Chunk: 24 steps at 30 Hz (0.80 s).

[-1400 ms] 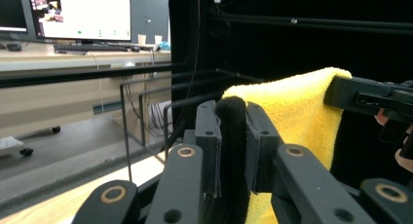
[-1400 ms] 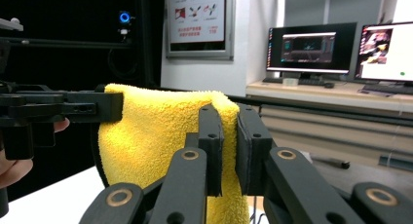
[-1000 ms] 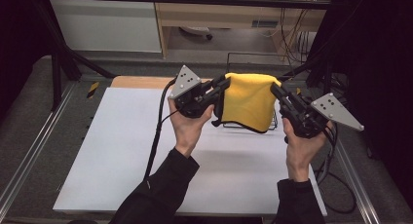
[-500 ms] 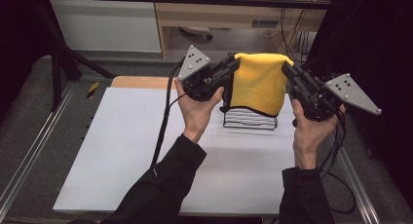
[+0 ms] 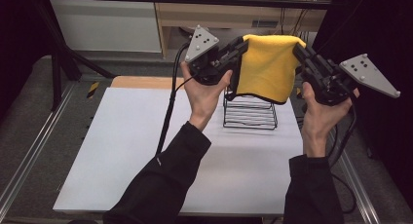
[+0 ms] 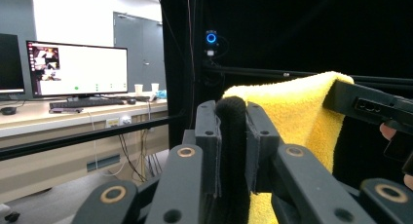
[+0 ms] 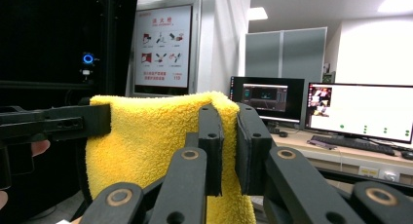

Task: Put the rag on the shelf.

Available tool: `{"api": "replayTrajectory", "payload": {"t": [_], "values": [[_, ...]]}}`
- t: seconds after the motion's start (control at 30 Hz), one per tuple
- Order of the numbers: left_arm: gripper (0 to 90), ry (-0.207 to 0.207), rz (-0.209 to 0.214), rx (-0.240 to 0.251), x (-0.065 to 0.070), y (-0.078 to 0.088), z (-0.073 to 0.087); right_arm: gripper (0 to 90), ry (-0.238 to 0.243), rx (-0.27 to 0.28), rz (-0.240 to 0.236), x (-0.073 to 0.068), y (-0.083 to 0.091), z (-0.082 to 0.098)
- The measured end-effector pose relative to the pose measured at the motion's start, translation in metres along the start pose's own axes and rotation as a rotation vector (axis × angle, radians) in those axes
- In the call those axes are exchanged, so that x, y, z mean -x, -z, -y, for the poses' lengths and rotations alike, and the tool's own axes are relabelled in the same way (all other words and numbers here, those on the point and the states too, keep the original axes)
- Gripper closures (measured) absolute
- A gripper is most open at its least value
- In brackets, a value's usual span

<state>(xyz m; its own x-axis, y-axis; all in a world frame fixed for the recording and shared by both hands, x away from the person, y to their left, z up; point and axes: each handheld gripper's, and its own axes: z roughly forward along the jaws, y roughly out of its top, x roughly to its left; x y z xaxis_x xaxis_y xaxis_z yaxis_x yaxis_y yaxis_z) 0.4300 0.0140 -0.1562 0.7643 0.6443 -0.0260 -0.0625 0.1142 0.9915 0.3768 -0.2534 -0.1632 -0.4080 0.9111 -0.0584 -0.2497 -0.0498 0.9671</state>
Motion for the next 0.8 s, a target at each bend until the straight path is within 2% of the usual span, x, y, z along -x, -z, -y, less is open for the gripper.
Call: {"api": "replayTrajectory", "payload": {"t": [0.13, 0.27, 0.4, 0.6, 0.7, 0.8], "values": [[78.5, -0.016, -0.005, 0.006, 0.001, -0.007, -0.009, 83.1, 0.003, 0.009, 0.006, 0.005, -0.004, -0.007], [78.5, -0.004, -0.003, 0.014, -0.002, -0.014, -0.017, 83.1, 0.003, 0.020, 0.009, 0.011, -0.009, -0.014], [78.6, -0.016, -0.020, 0.011, -0.006, -0.021, -0.022, 83.1, 0.005, 0.013, 0.013, 0.015, -0.018, -0.018], [78.6, -0.014, -0.031, 0.002, -0.015, -0.032, -0.029, 83.1, -0.013, 0.009, 0.011, 0.025, -0.035, -0.018], [78.6, -0.023, -0.048, -0.005, -0.021, -0.038, -0.031, 83.1, -0.002, 0.004, 0.010, 0.027, -0.043, -0.019], [78.5, -0.001, -0.051, -0.004, -0.027, -0.041, -0.033, 83.1, 0.007, 0.003, 0.005, 0.029, -0.050, -0.019]]}}
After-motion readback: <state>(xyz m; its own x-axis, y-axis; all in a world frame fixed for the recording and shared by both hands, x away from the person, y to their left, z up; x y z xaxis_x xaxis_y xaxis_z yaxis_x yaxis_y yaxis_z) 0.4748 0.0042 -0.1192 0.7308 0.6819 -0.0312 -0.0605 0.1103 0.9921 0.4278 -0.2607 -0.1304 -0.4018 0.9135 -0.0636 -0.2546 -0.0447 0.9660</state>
